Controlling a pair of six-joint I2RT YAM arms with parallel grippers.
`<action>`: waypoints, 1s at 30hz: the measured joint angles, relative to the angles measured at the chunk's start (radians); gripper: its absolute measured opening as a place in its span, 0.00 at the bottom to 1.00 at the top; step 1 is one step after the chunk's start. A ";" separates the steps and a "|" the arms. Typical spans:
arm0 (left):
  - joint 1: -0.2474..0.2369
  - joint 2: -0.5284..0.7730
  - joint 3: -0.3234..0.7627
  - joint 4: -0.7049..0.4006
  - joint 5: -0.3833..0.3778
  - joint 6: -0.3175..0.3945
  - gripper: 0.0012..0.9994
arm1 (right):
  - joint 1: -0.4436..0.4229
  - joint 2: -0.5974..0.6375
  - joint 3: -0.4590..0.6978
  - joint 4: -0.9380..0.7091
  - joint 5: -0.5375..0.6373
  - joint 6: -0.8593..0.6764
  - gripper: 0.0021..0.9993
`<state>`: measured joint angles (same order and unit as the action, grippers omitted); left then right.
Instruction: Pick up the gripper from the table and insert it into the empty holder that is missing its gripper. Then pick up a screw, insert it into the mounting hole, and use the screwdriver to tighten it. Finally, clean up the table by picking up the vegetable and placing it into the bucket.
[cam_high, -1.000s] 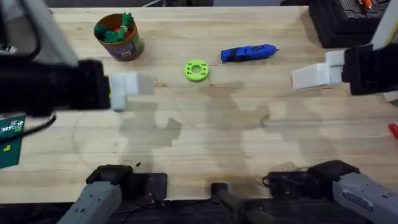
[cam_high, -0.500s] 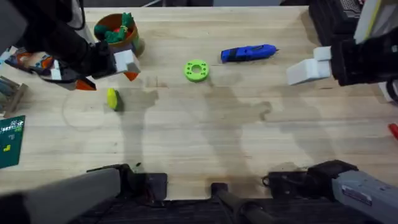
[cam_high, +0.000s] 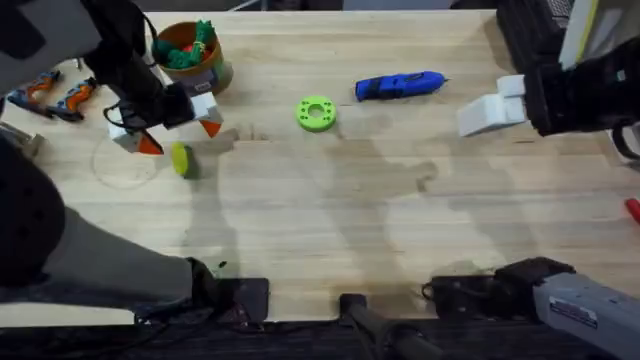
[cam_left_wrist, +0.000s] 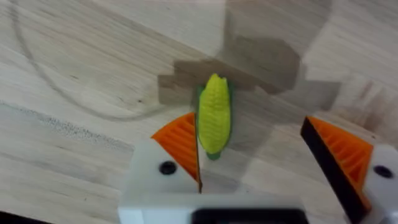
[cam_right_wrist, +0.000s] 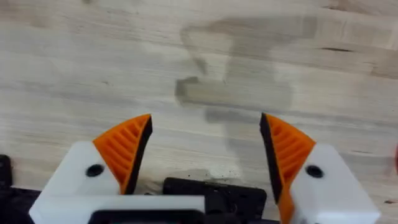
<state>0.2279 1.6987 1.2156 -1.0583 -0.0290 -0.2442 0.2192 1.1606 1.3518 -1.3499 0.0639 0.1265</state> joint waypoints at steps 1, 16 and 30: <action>0.000 0.014 0.000 0.001 -0.004 -0.006 0.99 | 0.000 0.000 0.000 0.000 0.000 0.000 0.99; 0.083 0.051 -0.105 0.137 0.027 -0.037 0.99 | 0.000 0.000 0.000 0.000 0.000 0.000 0.99; 0.087 0.009 -0.149 0.179 0.047 -0.015 0.02 | 0.000 0.000 0.000 0.000 0.000 0.000 0.99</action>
<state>0.3149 1.7073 1.0663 -0.8790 0.0177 -0.2589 0.2192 1.1606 1.3518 -1.3499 0.0639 0.1265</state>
